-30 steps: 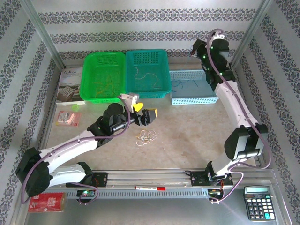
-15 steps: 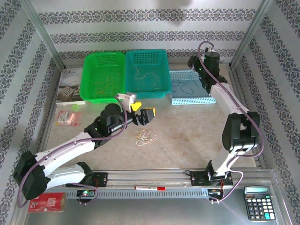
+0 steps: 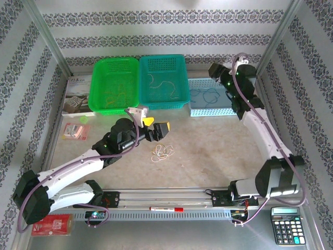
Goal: Untangle the cables
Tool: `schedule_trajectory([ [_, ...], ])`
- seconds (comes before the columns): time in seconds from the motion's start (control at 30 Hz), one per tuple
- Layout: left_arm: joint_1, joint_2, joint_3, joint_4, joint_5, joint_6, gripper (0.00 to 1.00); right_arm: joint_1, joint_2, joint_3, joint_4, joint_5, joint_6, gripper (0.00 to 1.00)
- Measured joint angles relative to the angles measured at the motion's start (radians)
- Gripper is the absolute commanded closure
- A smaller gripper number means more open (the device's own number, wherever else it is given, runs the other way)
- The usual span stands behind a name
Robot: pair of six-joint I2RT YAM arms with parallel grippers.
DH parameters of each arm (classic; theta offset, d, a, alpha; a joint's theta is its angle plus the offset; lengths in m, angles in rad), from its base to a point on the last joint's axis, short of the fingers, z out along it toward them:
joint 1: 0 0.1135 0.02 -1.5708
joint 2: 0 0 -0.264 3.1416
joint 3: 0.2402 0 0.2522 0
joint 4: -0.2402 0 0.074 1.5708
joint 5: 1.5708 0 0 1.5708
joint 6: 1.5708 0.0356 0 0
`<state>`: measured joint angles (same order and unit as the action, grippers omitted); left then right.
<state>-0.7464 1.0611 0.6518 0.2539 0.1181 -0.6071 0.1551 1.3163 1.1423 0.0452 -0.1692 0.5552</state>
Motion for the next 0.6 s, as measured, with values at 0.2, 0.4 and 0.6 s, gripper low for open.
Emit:
schedule_trajectory([
  [0.2, 0.000, -0.050, -0.042, -0.084, -0.050, -0.053, 0.00, 0.197, -0.118, -0.217, -0.004, -0.014, 0.003, 0.32],
  [0.4, 0.008, -0.168, -0.109, -0.198, -0.160, -0.121, 0.00, 0.423, -0.201, -0.428, -0.027, 0.023, 0.018, 0.32],
  [0.6, 0.028, -0.231, -0.140, -0.270, -0.201, -0.160, 0.00, 0.624, -0.225, -0.539, -0.039, 0.080, 0.026, 0.33],
])
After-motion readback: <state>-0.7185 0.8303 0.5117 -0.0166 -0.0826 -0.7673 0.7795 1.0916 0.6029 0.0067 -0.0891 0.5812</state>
